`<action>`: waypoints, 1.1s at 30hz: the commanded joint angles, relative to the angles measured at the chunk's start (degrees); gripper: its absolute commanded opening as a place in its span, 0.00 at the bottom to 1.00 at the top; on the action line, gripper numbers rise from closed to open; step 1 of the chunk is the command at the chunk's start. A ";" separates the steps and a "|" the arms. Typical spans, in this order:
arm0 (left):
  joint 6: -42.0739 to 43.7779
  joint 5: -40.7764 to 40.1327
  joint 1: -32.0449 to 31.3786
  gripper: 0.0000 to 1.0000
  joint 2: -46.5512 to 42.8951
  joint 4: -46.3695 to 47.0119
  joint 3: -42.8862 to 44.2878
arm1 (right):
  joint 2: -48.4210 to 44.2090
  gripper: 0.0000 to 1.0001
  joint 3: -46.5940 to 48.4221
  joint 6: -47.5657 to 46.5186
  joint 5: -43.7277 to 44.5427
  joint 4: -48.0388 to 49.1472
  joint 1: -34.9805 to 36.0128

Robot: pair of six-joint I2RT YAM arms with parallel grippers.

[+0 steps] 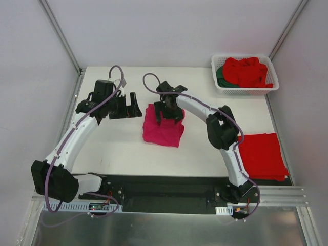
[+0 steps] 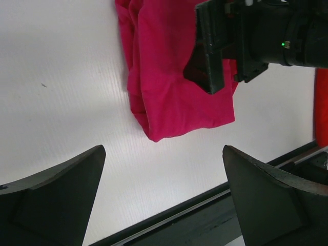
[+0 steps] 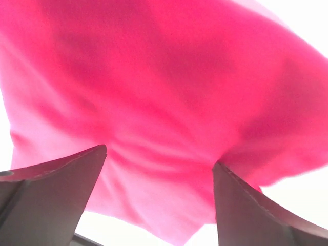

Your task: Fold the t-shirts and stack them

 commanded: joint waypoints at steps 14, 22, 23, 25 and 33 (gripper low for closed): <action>-1.36 -5.66 -0.53 0.99 -1.76 -1.11 -2.78 | -13.26 0.96 -2.49 -55.28 0.16 -2.98 1.01; 0.05 -7.07 -0.53 1.00 -2.72 -1.29 -3.04 | -8.07 0.96 -3.64 -69.65 3.17 -1.57 3.92; 0.14 -7.07 -0.53 0.99 -2.90 -1.46 -2.96 | -8.24 0.96 -4.77 -70.36 2.99 0.18 4.10; 0.22 -7.68 -0.26 0.99 -3.16 -1.72 -3.04 | -8.24 0.96 -6.01 -72.12 1.85 2.47 4.18; -0.83 -9.98 5.79 0.99 -5.27 -4.80 -5.06 | -3.85 0.96 -3.21 -73.62 -1.31 4.95 4.27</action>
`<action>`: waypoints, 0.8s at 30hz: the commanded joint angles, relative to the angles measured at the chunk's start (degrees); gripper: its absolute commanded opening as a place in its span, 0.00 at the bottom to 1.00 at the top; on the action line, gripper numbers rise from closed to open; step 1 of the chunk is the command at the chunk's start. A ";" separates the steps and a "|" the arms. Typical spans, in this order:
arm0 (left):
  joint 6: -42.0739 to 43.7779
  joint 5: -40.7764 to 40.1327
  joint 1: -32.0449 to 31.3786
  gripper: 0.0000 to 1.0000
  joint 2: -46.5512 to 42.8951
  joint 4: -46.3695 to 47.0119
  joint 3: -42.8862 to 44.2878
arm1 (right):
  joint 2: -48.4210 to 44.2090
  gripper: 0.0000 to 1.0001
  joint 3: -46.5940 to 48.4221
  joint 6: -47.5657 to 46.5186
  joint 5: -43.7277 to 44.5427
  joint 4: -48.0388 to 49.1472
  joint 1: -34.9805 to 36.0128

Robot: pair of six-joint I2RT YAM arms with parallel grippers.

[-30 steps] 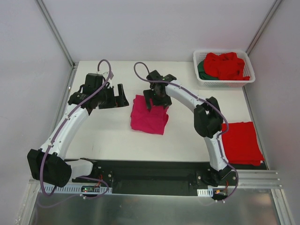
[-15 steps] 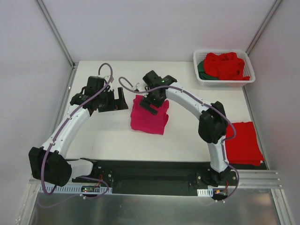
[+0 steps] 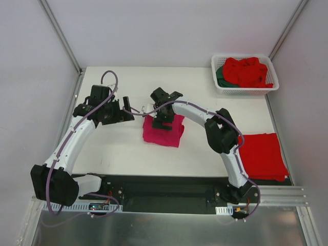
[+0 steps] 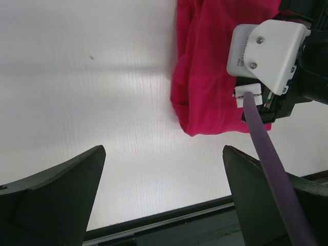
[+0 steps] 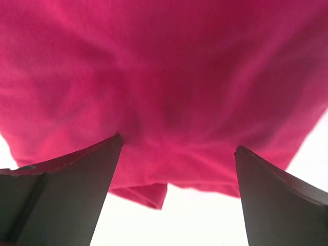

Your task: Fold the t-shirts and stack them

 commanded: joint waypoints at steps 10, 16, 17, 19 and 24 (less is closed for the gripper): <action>0.79 -0.92 11.24 0.99 -5.17 -3.41 -4.90 | 2.43 0.96 5.27 -2.10 -5.90 0.70 0.45; 0.00 -2.67 13.53 0.99 -7.55 -3.59 -5.96 | 5.41 0.96 5.36 -1.57 -6.95 0.26 0.36; 0.00 -2.93 13.53 0.99 -7.72 -3.59 -5.96 | 5.86 0.96 5.70 -1.39 -7.04 0.09 0.36; -0.09 -3.46 13.53 0.99 -8.25 -3.59 -5.96 | 6.99 0.96 6.14 -1.22 -7.04 -0.61 0.27; 0.00 -3.20 13.61 0.99 -8.60 -3.59 -6.14 | 8.14 0.96 7.11 -0.69 -6.52 -2.02 -0.17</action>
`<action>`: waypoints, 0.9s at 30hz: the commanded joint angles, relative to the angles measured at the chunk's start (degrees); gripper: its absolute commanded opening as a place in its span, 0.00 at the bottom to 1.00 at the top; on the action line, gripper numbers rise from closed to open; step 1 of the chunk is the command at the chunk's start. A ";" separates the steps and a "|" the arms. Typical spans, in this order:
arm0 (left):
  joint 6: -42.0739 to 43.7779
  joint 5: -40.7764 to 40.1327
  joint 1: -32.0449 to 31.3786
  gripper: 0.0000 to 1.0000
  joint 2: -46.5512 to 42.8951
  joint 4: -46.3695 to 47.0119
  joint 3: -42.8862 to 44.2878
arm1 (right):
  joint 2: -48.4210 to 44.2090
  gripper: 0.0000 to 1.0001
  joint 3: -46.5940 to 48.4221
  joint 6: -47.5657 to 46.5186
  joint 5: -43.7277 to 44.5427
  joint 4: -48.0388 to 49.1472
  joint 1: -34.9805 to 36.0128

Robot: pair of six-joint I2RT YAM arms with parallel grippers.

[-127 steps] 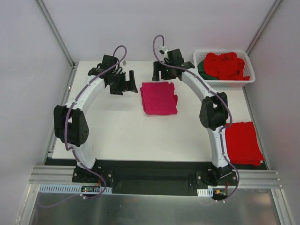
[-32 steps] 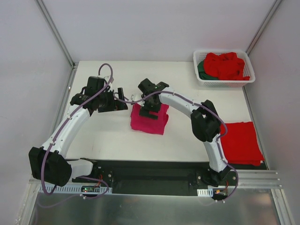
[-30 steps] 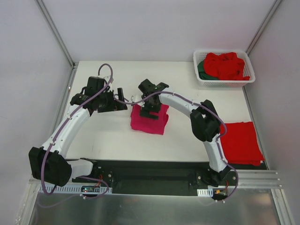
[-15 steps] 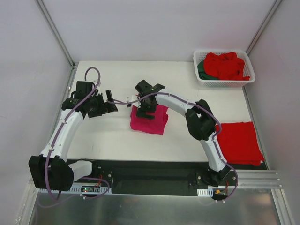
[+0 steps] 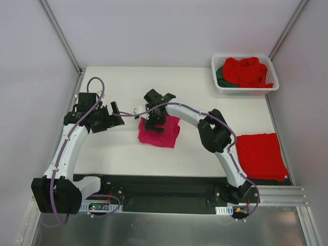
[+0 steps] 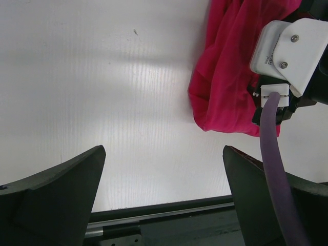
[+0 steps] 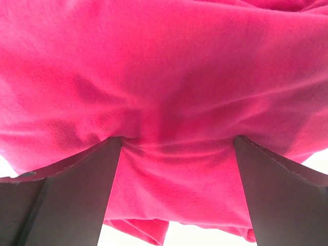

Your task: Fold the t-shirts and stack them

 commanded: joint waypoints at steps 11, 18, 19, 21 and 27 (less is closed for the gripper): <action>-0.35 -3.02 2.14 0.99 -1.65 -0.02 -0.19 | 2.38 0.96 0.49 18.64 5.92 -8.16 -6.59; -0.26 -2.05 2.05 0.99 -1.03 0.42 -0.28 | -0.60 0.96 -5.99 33.50 10.24 -12.30 -10.80; -0.26 -1.97 2.05 0.99 -1.03 0.50 -0.28 | -1.39 0.96 -7.15 36.47 10.24 -12.38 -11.51; -0.26 -1.70 2.05 0.99 -0.95 0.59 -0.45 | -4.20 0.96 -10.91 39.74 10.67 -12.30 -13.79; -0.44 -0.82 2.14 0.99 -0.60 1.03 -0.37 | -9.92 0.96 -16.21 51.87 15.77 -14.05 -18.71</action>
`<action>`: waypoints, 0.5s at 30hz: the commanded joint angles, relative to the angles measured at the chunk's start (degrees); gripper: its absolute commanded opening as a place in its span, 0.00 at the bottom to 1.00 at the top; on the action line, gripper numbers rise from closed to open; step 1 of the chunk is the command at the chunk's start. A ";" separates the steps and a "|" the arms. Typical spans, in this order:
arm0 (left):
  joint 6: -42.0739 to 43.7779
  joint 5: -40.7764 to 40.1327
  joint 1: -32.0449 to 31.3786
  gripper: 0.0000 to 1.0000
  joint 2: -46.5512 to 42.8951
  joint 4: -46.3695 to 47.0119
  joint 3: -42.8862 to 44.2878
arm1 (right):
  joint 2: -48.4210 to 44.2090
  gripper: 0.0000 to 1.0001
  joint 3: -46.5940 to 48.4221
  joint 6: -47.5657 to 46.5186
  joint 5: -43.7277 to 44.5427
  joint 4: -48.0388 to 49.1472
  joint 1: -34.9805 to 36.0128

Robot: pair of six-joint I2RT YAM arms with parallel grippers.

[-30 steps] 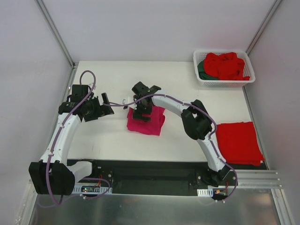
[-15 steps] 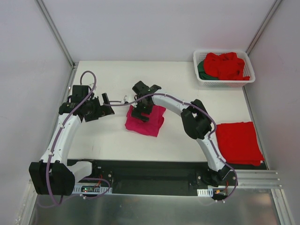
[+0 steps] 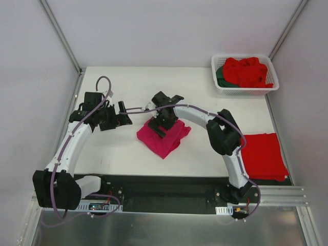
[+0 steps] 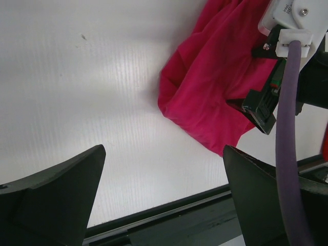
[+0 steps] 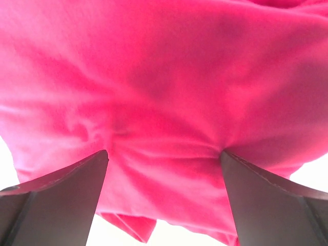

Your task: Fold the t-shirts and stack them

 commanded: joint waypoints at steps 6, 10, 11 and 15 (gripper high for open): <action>-0.59 -4.84 4.13 0.99 -2.58 -2.25 0.94 | -5.13 0.96 -10.75 28.84 17.75 -14.06 -22.70; -1.03 -5.54 4.13 0.99 -2.67 -2.24 1.12 | -6.01 0.96 -13.13 29.01 18.55 -13.27 -25.61; -1.38 -5.63 4.04 1.00 -3.02 -2.24 1.21 | -6.10 0.96 -13.39 29.01 18.29 -13.09 -25.87; -0.77 -0.03 4.13 0.99 -4.34 -1.10 1.73 | -5.57 0.96 -11.82 29.01 16.62 -13.00 -24.91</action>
